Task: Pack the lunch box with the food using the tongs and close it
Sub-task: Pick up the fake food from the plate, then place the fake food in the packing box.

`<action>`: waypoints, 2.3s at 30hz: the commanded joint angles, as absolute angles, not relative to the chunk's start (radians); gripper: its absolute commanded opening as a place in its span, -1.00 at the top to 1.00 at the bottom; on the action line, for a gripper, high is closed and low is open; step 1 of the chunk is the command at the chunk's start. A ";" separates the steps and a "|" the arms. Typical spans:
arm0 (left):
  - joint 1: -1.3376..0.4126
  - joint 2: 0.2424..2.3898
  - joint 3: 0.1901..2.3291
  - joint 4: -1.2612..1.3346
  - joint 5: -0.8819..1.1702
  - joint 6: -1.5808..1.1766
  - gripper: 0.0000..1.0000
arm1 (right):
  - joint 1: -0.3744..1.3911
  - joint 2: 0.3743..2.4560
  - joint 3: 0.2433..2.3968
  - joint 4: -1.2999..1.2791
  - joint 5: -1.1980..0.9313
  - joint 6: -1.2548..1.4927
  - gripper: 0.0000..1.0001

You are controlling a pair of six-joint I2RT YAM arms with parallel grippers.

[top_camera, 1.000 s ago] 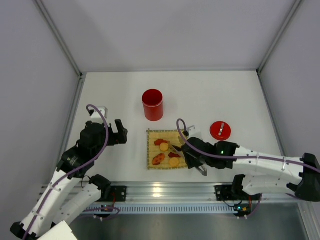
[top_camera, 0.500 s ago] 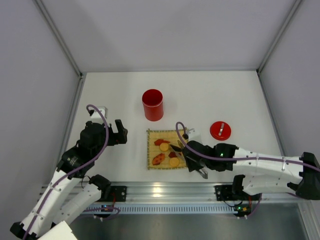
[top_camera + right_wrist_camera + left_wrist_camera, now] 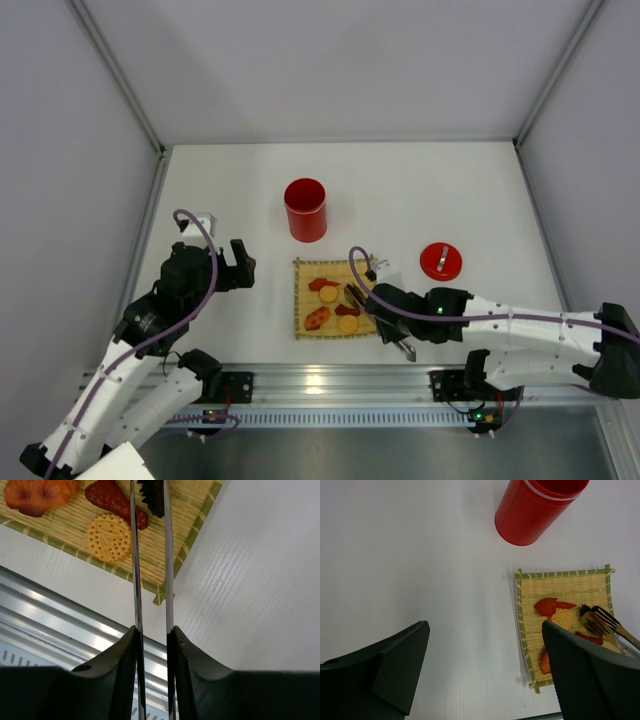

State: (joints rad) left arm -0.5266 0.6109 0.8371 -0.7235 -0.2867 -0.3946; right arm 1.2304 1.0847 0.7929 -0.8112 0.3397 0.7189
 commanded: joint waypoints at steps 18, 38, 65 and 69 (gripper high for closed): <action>-0.534 0.601 0.830 -0.678 -0.307 -0.397 -0.98 | 1.157 1.156 1.281 -0.919 0.497 0.553 0.61; -0.543 0.612 0.830 -0.683 -0.319 -0.402 -0.98 | 0.905 1.690 1.858 -0.810 0.305 0.353 0.62; -0.554 0.623 0.830 -0.684 -0.327 -0.403 -0.98 | 0.896 1.612 1.878 -0.853 0.325 0.360 -0.04; -0.554 0.621 0.831 -0.683 -0.321 -0.402 -0.98 | 0.919 1.427 1.728 -0.836 0.333 0.393 0.00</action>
